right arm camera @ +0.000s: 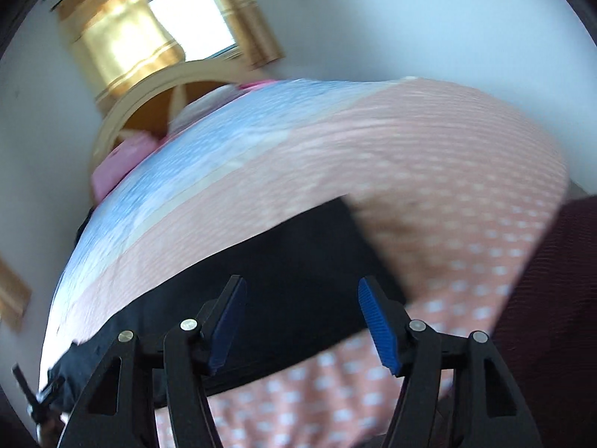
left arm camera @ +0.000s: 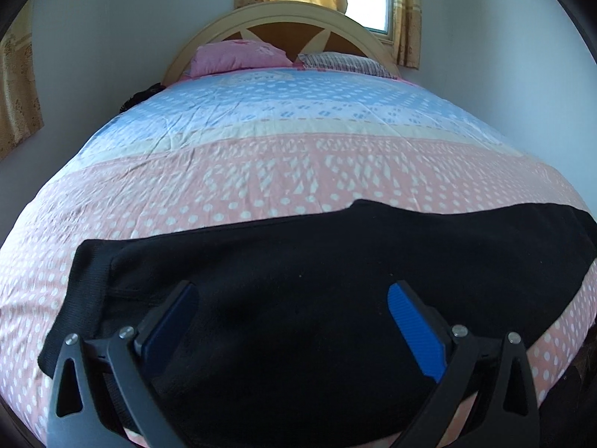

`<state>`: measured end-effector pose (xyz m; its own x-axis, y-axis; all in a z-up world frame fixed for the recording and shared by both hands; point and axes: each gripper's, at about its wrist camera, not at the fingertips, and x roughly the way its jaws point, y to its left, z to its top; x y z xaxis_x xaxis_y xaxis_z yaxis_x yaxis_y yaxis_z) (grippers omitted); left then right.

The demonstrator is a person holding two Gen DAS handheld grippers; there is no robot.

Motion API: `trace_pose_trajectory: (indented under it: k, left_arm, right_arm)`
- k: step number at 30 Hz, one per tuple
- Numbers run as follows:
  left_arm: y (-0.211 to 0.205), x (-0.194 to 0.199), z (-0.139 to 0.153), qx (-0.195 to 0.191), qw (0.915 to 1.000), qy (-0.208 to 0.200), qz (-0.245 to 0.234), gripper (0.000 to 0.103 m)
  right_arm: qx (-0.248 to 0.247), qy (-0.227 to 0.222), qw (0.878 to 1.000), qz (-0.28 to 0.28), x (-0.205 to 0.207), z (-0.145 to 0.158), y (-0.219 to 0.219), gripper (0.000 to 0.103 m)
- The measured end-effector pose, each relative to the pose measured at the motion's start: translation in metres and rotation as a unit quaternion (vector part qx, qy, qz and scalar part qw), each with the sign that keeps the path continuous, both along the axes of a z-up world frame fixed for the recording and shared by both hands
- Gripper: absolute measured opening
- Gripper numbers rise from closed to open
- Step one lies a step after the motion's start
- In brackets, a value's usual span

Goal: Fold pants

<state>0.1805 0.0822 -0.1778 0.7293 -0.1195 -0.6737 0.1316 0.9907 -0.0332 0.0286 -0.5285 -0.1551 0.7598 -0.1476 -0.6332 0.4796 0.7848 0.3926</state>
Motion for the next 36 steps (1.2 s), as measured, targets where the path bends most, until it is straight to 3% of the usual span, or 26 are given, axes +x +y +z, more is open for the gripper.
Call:
trace_pose_trajectory:
  k: [3,7,14,19,23,25,28,32,36]
  left_arm:
    - [0.003,0.006,-0.004,-0.003,0.9999,0.009,0.008,0.103]
    - [0.009,0.011,-0.012,-0.023,0.9991,0.033,0.012,0.103]
    - [-0.009,0.004,-0.015,0.036,0.9991,0.017,0.011,0.103]
    - [-0.005,0.006,-0.015,0.025,0.9994,0.021,0.011,0.103]
    - [-0.005,0.006,-0.016,0.024,0.9994,0.021,0.012,0.103]
    - [-0.004,0.006,-0.015,0.022,0.9994,0.022,0.012,0.103]
    - [-0.004,0.006,-0.015,0.020,0.9995,0.022,0.012,0.103]
    - [-0.003,0.006,-0.015,0.019,0.9995,0.024,0.011,0.103]
    - [0.002,0.008,-0.012,-0.001,0.9994,0.033,0.012,0.103]
  right_arm:
    - [0.078,-0.016,0.997,-0.013,-0.010,-0.017,-0.036,0.064]
    - [0.120,-0.016,0.993,-0.016,-0.011,-0.036,-0.049,0.064]
    - [0.124,-0.012,0.992,0.022,0.005,-0.047,-0.042,0.064]
    - [0.123,-0.009,0.992,0.035,0.023,-0.052,-0.040,0.062]
    - [0.134,-0.010,0.990,0.040,0.029,-0.058,-0.046,0.048]
    - [0.157,-0.017,0.987,0.041,0.027,-0.063,-0.053,0.022]
    - [0.195,-0.037,0.979,0.049,0.027,-0.068,-0.060,0.014]
    - [0.164,-0.062,0.983,0.047,0.021,-0.052,-0.053,0.012]
    - [0.059,-0.072,0.994,0.059,0.019,-0.012,-0.021,0.012]
